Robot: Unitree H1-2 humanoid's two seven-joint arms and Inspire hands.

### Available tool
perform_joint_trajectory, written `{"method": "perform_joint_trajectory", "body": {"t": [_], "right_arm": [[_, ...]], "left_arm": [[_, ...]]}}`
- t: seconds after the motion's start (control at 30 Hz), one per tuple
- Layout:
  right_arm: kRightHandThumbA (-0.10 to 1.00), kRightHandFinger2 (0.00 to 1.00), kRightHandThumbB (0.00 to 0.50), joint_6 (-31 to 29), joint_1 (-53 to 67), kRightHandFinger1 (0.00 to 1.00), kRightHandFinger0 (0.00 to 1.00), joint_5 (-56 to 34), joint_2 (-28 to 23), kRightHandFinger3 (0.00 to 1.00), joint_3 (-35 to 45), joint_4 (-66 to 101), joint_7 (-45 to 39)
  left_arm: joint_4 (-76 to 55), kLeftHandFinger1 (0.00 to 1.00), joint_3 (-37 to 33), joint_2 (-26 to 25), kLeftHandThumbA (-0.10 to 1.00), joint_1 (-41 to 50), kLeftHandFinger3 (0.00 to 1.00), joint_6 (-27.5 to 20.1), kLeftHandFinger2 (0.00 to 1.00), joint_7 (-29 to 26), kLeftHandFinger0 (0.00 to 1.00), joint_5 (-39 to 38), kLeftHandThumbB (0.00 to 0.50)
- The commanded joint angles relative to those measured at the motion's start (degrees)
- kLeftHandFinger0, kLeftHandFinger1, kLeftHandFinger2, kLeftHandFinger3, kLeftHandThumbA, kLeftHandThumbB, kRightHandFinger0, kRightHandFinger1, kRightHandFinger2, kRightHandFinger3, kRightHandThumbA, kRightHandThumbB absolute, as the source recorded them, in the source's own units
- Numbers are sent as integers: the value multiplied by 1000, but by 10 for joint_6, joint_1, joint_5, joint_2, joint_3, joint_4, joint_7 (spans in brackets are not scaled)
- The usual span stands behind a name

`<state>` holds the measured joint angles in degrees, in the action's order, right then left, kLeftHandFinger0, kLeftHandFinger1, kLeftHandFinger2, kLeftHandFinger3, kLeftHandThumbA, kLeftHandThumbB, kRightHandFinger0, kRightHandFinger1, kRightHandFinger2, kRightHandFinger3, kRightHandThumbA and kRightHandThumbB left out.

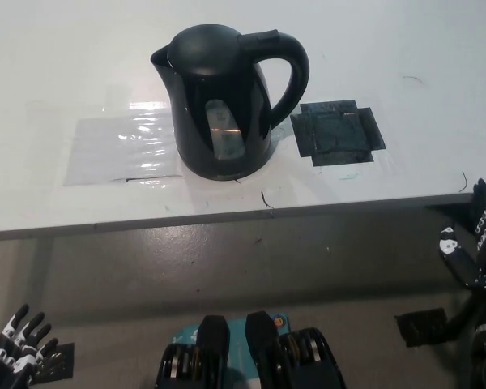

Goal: The robot uses its right hand to push down on the lid of a kettle kept in the middle of the desk to close it

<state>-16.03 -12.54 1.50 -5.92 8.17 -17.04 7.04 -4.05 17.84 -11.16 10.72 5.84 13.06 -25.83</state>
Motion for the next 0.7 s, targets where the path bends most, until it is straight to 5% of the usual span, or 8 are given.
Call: {"method": "perform_joint_trajectory", "body": {"t": [0.0, 0.67], "right_arm": [[403, 1000, 48, -22, 12, 1000, 1000, 0, -5, 1000, 4, 26, 3], [423, 1000, 42, -10, 9, 1000, 1000, 4, -10, 1000, 5, 29, 5]], "left_arm": [[-2, 1000, 6, -4, 266, 1, 1000, -25, 1000, 2, 1000, -4, 294], [19, 1000, -9, -2, 269, -25, 1000, -42, 1000, 8, 1000, -3, 275]]}}
